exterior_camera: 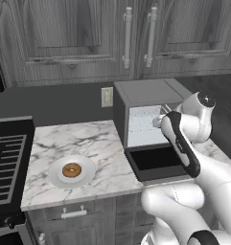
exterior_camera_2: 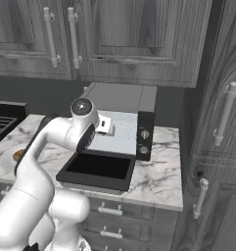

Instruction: Pick up the bagel from the plate, place it on the toaster oven rack, close the door, and set the timer.

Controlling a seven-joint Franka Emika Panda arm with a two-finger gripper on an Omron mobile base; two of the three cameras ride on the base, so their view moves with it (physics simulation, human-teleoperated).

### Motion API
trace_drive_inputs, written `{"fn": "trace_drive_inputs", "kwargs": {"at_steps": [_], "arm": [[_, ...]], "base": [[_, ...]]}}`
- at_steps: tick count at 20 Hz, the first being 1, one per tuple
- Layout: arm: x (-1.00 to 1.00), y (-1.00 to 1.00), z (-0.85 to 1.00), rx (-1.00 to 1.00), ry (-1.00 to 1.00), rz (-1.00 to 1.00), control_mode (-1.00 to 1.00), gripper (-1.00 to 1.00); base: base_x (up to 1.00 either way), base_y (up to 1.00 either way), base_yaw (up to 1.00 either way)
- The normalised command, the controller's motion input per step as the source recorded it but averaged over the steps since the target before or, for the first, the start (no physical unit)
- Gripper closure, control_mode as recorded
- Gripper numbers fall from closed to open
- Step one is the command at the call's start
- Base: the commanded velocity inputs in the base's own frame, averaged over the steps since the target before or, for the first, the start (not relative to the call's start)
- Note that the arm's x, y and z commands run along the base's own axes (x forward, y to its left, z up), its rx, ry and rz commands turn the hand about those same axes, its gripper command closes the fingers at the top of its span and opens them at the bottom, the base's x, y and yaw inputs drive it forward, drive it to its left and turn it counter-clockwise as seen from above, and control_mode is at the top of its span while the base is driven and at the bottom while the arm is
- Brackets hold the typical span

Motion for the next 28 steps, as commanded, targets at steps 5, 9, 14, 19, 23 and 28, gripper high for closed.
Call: {"fn": "trace_drive_inputs", "kwargs": {"at_steps": [5, 9, 14, 19, 23, 28], "arm": [[0.65, 0.00, -0.11, 0.01, 0.00, 0.00, -1.00, -1.00], [0.59, 0.00, -0.28, 0.01, 0.01, 0.00, -1.00, -1.00], [0.48, -0.05, -0.31, 0.03, 0.00, 0.00, -1.00, -1.00], [0.41, -0.12, -0.31, 0.04, 0.00, 0.00, -1.00, -1.00], [0.28, -0.11, -0.26, 0.04, 0.00, 0.00, -1.00, -1.00], [0.29, -0.15, -0.19, 0.04, 0.00, 0.00, -1.00, -1.00]], "base": [[0.00, 0.00, 0.00], [0.00, 0.00, 0.00], [0.00, 0.00, 0.00], [0.00, 0.00, 0.00], [0.00, 0.00, 0.00], [0.00, 0.00, 0.00]]}}
